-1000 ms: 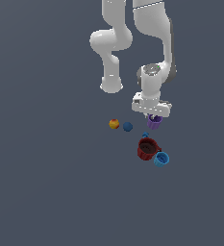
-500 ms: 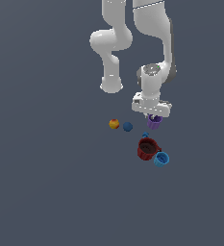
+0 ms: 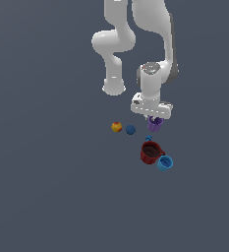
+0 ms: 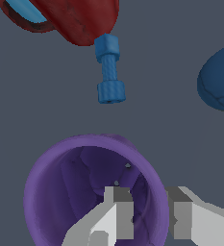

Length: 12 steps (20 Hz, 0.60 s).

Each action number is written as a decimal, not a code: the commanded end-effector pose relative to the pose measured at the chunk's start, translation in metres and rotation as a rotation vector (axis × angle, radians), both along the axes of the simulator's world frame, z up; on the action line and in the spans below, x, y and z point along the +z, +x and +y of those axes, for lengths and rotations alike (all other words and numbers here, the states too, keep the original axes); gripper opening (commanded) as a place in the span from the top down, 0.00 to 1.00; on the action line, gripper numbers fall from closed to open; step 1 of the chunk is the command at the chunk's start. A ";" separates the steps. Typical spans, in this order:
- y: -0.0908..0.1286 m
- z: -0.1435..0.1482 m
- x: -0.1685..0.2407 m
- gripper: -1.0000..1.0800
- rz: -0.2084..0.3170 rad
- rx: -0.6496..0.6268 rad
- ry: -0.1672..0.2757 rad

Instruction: Pick up a designated object from a clutter of objects.

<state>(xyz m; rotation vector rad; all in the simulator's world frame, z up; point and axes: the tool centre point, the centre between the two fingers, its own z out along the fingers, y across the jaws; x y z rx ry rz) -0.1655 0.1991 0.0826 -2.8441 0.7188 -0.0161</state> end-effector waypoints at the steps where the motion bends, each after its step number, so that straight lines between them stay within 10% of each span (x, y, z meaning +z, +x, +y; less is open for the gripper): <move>1: 0.005 -0.011 0.010 1.00 -0.001 -0.001 0.001; 12: 0.036 -0.090 0.073 1.00 0.000 -0.002 -0.001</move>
